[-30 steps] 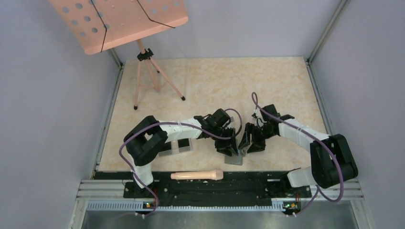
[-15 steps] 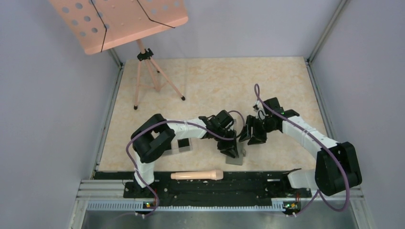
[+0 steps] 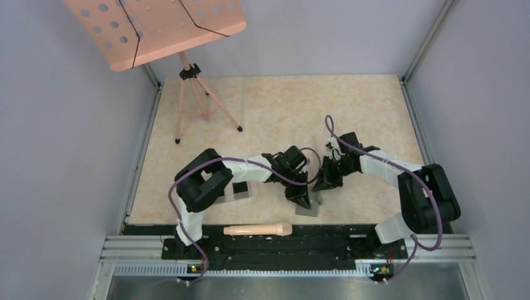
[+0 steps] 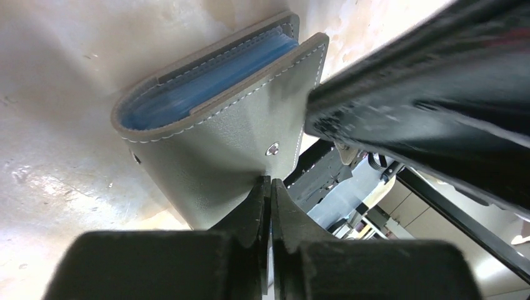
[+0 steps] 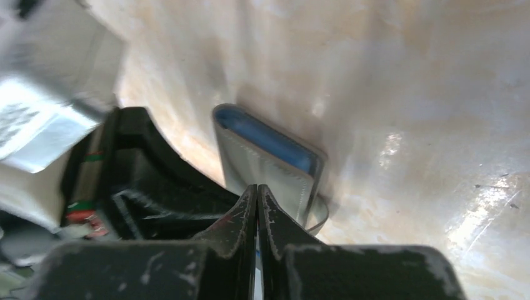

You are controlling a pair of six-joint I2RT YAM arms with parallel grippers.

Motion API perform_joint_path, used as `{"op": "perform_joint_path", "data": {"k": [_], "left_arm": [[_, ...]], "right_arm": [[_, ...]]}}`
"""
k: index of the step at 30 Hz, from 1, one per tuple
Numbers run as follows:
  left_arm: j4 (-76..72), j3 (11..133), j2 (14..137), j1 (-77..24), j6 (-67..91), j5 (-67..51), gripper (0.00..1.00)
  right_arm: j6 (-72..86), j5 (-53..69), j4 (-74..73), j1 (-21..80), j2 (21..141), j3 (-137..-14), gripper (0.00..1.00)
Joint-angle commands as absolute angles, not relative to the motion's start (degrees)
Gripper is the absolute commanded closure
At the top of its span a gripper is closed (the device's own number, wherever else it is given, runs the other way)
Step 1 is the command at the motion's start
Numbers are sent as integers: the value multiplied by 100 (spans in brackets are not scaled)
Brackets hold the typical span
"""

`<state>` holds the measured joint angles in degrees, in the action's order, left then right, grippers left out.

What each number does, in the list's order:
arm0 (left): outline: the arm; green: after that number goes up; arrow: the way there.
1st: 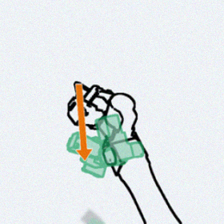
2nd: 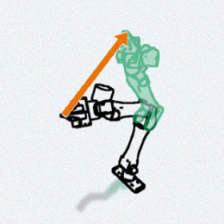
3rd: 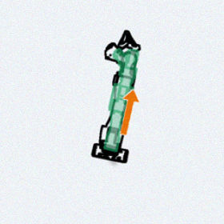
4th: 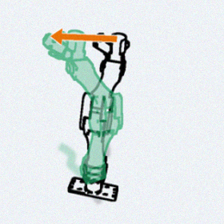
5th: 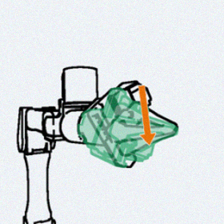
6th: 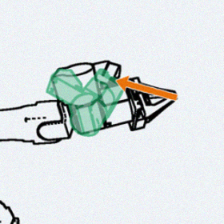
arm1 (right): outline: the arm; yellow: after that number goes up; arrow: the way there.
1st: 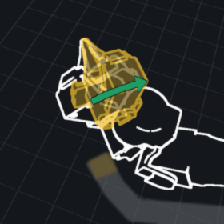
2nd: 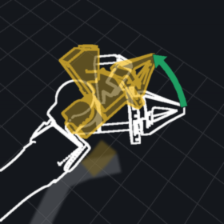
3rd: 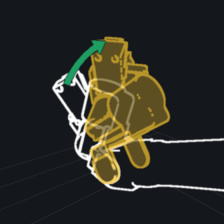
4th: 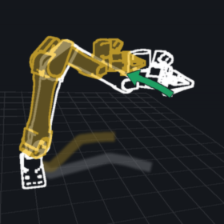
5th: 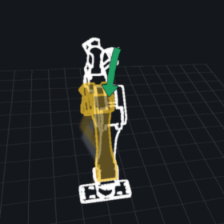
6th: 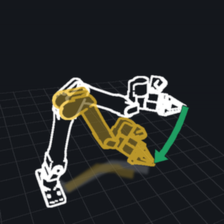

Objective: Put the credit cards into the card holder
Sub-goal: Close the card holder at the center of the board.

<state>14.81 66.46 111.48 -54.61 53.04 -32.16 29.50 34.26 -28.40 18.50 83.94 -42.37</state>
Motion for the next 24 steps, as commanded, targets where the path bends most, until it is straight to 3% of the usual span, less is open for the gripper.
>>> {"op": "perform_joint_path", "data": {"k": [1,7,10,19,24], "left_arm": [[1355,6809,11031,-5502,5257,-3155,92],[969,6832,10775,-5502,5490,-3121,68],[682,6945,10858,-5502,5691,-3232,62],[998,7354,11028,-5502,5574,-2992,61],[1538,7568,11190,-5502,5337,-2795,70]], "right_arm": [[2906,3368,-2447,1841,8603,-3973,100],[2809,3117,-2434,1841,8785,-3889,100],[2787,3097,-2448,1841,8807,-3901,100],[2797,3118,-2470,1845,8824,-3964,100],[2821,3138,-2454,1839,8842,-3977,100]]}}
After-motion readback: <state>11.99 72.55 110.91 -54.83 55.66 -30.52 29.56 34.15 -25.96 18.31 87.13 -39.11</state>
